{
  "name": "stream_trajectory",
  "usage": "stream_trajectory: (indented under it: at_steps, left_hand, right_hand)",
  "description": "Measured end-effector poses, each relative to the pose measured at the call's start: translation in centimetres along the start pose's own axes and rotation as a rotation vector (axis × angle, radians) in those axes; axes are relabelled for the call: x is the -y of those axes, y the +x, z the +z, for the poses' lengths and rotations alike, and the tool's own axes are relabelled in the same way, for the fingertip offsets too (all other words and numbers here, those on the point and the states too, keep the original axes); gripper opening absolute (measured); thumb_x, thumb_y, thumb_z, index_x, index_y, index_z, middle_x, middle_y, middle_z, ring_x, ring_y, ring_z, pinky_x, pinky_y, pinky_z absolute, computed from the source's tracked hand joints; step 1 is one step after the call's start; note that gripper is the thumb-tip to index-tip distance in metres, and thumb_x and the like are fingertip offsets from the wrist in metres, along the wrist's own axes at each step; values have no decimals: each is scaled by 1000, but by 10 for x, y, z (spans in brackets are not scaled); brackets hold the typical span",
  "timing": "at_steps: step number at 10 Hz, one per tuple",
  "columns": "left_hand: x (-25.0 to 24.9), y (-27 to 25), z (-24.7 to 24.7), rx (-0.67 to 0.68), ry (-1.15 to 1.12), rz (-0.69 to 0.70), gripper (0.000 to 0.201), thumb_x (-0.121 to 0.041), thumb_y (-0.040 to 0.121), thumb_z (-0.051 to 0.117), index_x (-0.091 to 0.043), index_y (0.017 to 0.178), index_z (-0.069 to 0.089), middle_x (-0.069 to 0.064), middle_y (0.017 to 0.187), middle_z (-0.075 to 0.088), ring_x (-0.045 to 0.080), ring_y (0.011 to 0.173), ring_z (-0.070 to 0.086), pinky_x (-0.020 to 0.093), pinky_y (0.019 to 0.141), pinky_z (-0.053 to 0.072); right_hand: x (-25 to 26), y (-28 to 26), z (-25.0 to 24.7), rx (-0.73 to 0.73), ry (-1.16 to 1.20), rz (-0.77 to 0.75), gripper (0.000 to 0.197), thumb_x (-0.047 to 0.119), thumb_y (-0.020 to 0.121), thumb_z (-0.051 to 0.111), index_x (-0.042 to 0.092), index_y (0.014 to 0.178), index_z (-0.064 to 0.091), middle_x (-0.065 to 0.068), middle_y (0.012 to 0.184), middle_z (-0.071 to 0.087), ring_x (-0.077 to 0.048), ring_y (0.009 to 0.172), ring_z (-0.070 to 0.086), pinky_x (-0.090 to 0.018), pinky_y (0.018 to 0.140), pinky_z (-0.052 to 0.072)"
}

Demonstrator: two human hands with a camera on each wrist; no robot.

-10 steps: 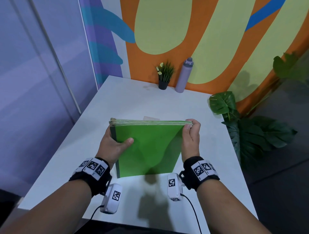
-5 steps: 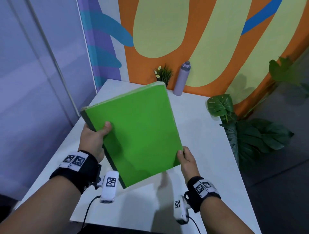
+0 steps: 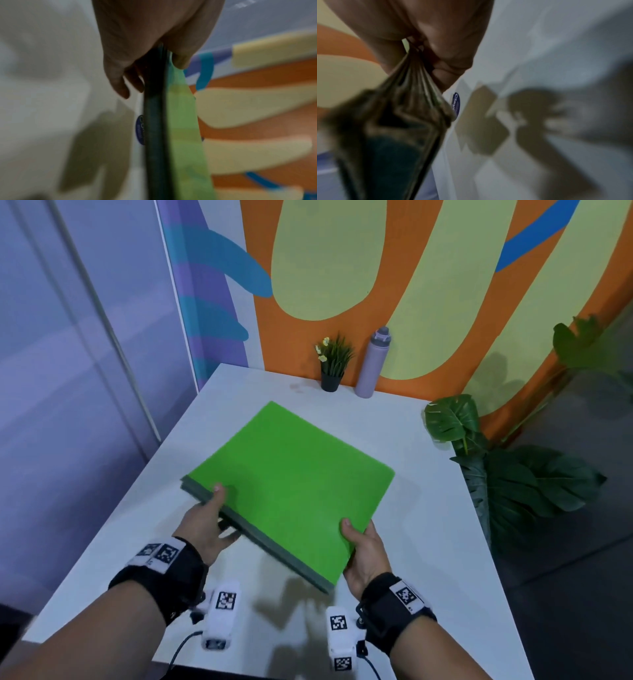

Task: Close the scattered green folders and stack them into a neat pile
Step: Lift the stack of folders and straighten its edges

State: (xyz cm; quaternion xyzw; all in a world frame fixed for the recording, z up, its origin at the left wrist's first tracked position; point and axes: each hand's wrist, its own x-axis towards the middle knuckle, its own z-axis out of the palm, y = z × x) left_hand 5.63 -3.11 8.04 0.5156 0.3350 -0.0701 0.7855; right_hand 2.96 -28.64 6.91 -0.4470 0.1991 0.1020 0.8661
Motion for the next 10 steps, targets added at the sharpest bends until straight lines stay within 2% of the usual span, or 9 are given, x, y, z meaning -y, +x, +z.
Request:
stream_trajectory:
  at_steps: [2,3,4,5,6,7,8,9,10]
  left_hand:
    - [31,23,-21,4,1130,235,76,-41,85,63,-14,147,29,10,156,26,27,144,26,40,116,26]
    - [41,37,-35,-18,1466,229,84,-46,84,61,-17,150,18,12,160,14,26,148,13,38,119,20]
    - [46,49,-43,-50,1605,159,92,-52,80,62,-20,151,12,13,161,7,30,148,12,39,119,20]
    - [46,66,-49,-64,1697,111,98,-55,77,62,-22,152,7,13,161,3,35,147,12,42,119,21]
    - [44,80,-49,-66,1761,67,100,-56,78,60,-22,152,1,11,161,-3,37,147,9,44,119,21]
    - [42,91,-47,-63,1792,55,100,-55,80,59,-23,152,-2,10,161,-7,39,147,5,45,118,22]
    - [40,96,-44,-32,1840,54,97,-53,81,58,-23,152,-1,10,160,-7,41,145,8,44,117,25]
    - [41,99,-44,-16,1850,62,95,-51,80,59,-24,151,2,9,159,-4,42,143,12,43,114,29]
    - [41,102,-46,-25,1824,54,96,-50,78,62,-25,151,4,8,159,-4,43,142,12,45,113,31]
  right_hand:
    - [19,36,-44,-374,195,-101,37,3,93,51,22,125,50,-11,117,66,-36,103,64,-52,75,56]
    - [26,57,-63,-636,220,-98,37,4,90,57,17,124,49,-13,120,62,-38,101,63,-55,79,54]
    - [32,78,-78,-816,190,-71,40,6,87,60,16,124,49,-9,114,61,-26,79,60,-37,62,54]
    - [34,100,-83,-827,103,36,31,15,91,57,13,120,47,-4,86,52,-16,60,47,-28,45,42]
    - [36,126,-80,-724,-204,47,13,22,96,46,15,107,43,0,79,47,-15,62,46,-23,45,52]
    - [41,149,-74,-695,-1100,229,23,26,85,67,5,87,58,-3,77,57,-21,74,54,-23,69,54]
    - [52,163,-65,-582,-1519,257,37,35,90,58,8,67,48,-2,67,49,-20,80,52,-22,70,43]
    - [69,169,-54,-472,-1801,289,41,35,97,45,7,67,46,-2,66,42,-17,83,48,-21,75,43]
    - [75,170,-48,-431,-1912,270,38,35,97,45,6,74,52,-1,63,39,-13,62,47,-18,57,43]
